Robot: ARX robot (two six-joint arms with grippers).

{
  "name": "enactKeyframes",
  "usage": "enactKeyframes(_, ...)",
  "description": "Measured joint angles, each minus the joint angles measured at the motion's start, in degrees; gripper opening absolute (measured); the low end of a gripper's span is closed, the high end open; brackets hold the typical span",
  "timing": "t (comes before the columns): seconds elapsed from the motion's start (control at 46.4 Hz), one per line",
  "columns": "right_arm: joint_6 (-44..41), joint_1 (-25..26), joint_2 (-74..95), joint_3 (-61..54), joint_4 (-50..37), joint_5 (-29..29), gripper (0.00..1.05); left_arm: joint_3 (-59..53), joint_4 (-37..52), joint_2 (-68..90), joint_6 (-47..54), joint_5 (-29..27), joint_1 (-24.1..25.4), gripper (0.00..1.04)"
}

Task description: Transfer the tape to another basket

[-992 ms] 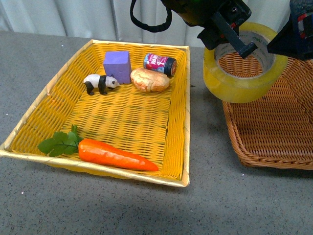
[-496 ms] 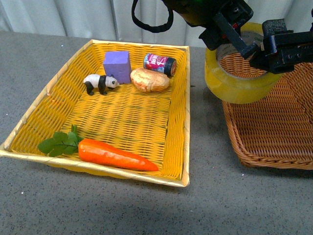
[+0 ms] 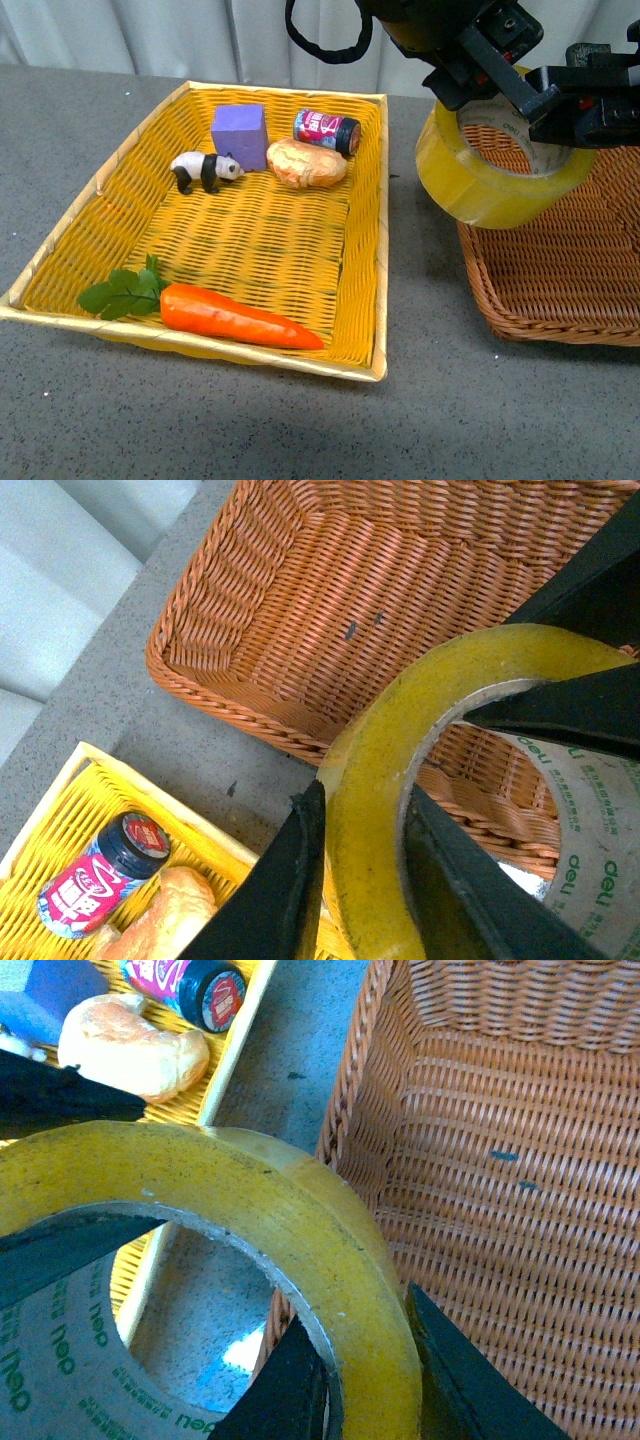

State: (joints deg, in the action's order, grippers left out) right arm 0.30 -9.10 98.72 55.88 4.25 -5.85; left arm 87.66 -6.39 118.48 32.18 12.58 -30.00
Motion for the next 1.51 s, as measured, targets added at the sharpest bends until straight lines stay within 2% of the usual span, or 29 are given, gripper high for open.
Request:
enactKeyframes(0.151,-0.7,1.4,0.8,1.1,-0.4,1.6,0.16,0.4,5.3,0.0,-5.2,-2.8,0.7,0.54)
enactKeyframes(0.345,-1.4,4.7,1.7,2.1,-1.6,0.8,0.16,0.7,9.8,0.2,-13.2,-8.1,2.1,0.92)
enactKeyframes(0.41,-1.5,5.4,2.3,2.6,-1.5,1.0,0.16,0.6,11.0,0.3,-15.5,-9.1,2.3,1.00)
enactKeyframes(0.431,-1.7,5.5,2.4,2.6,-1.4,1.5,0.16,0.5,11.4,0.3,-16.0,-9.9,2.4,1.00)
enactKeyframes(0.474,-2.9,6.4,3.0,2.4,-0.8,3.1,0.16,0.5,13.2,0.3,-18.7,-16.3,3.6,0.98)
enactKeyframes(0.647,-5.2,11.2,6.7,0.7,-1.5,6.0,0.16,-0.3,16.2,0.1,-29.0,-23.0,11.9,0.98)
enactKeyframes(0.712,-5.8,11.9,7.9,0.8,-2.0,5.8,0.16,-1.6,17.1,0.1,-32.3,-25.0,13.3,0.98)
enactKeyframes(0.884,-7.2,11.8,11.6,3.4,-1.9,4.7,0.16,-6.3,20.6,-1.8,-36.3,-26.7,13.4,0.98)
enactKeyframes(1.315,-9.0,12.7,20.9,10.6,-1.3,6.0,0.16,-13.5,24.7,-5.1,-40.0,-29.6,15.8,0.98)
enactKeyframes(1.423,-9.0,12.4,21.0,11.1,0.0,6.2,0.28,-14.0,24.6,-5.6,-40.8,-30.3,16.1,0.98)
enactKeyframes(1.509,-8.9,12.4,19.9,10.8,-1.0,5.7,0.46,-14.8,24.7,-6.7,-41.5,-31.3,16.1,0.98)
